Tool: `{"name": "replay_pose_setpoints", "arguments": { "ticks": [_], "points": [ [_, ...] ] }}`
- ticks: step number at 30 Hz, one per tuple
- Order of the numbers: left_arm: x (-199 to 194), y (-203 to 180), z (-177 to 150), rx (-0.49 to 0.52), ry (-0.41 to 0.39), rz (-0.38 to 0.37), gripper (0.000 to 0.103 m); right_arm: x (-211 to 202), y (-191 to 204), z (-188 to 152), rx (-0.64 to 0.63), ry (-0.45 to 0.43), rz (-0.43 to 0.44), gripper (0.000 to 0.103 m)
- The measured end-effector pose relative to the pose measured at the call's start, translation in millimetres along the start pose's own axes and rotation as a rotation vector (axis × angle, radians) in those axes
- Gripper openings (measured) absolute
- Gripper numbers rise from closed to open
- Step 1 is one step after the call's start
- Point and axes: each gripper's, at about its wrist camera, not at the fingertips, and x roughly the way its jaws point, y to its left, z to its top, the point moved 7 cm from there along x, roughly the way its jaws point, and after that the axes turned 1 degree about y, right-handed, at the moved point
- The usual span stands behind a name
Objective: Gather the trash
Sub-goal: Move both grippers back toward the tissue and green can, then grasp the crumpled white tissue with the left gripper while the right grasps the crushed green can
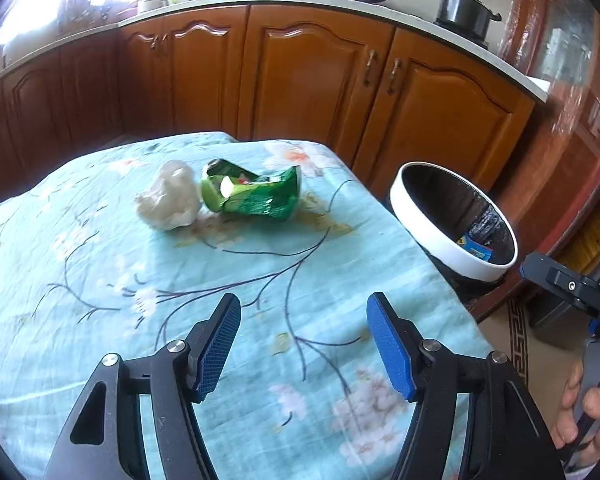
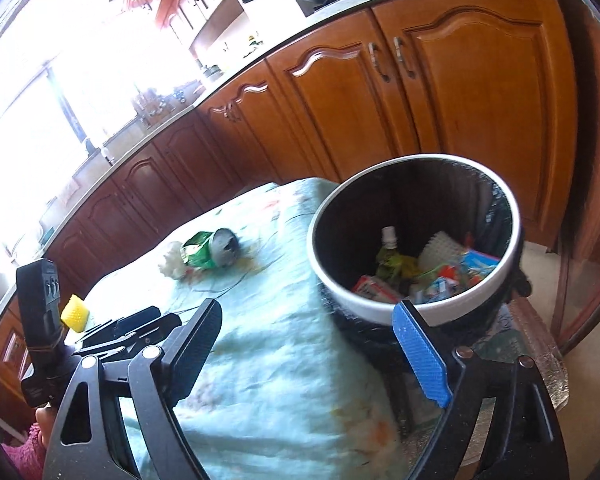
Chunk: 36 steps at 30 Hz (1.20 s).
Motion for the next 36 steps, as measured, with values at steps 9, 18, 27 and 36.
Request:
{"name": "replay_pose_setpoints", "arguments": {
  "ticks": [9,18,27,36],
  "points": [
    [-19,53,-8,-0.101,-0.007,0.035,0.065,33,43,-17,-0.011,0.065,0.042,0.089],
    [-18,88,-4,-0.145,-0.002,0.058,0.070,68,64,-16,0.037,0.115,0.063,0.089],
    [-5,111,18,-0.174,-0.006,0.051,0.074,108,83,-1,0.085,0.142,0.072,0.086],
    [31,127,49,-0.165,-0.001,0.041,0.075,144,92,32,0.125,0.134,0.085,0.067]
  ]
}}
